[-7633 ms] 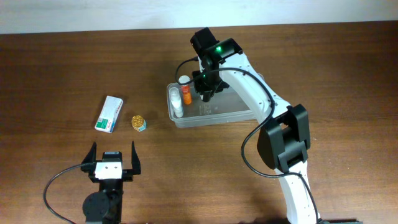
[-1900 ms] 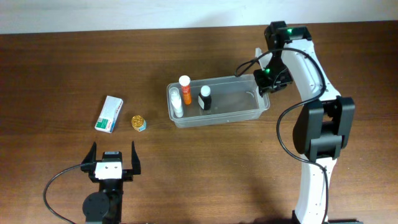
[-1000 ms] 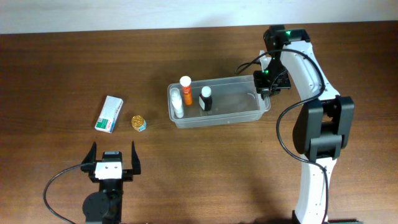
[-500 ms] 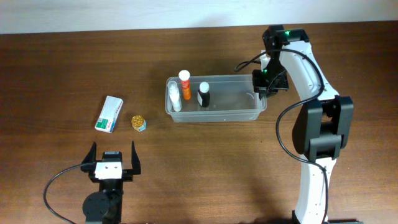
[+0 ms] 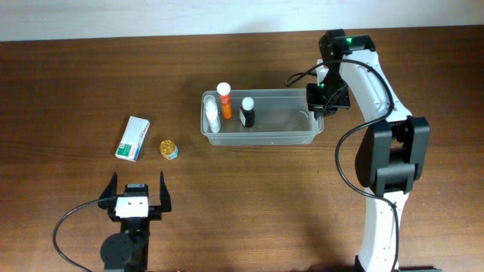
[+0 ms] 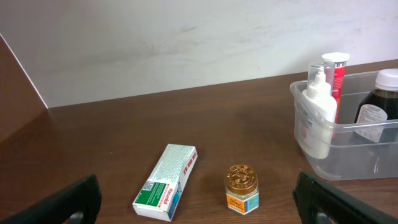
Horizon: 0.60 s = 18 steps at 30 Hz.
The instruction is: Pack container
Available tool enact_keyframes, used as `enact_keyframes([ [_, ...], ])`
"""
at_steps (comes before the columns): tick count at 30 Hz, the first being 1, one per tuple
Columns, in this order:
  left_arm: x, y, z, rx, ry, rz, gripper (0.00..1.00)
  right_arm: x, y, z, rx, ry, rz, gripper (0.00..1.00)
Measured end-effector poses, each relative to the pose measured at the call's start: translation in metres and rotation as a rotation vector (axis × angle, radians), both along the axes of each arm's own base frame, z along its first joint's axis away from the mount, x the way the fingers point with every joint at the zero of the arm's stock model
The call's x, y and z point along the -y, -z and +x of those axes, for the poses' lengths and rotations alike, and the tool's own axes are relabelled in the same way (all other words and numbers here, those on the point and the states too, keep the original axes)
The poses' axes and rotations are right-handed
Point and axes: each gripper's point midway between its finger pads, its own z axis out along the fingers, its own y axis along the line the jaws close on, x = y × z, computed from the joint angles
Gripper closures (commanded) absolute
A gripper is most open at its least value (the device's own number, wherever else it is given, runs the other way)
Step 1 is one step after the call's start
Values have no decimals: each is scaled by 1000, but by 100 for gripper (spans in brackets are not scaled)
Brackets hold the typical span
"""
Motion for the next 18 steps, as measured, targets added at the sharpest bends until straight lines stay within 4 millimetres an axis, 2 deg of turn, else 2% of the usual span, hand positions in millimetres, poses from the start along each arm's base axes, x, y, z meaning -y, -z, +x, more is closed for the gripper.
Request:
enact_keyframes([
  [18,0,0,0,0,0,0,1,9,1,7,32,-36,-26,95],
])
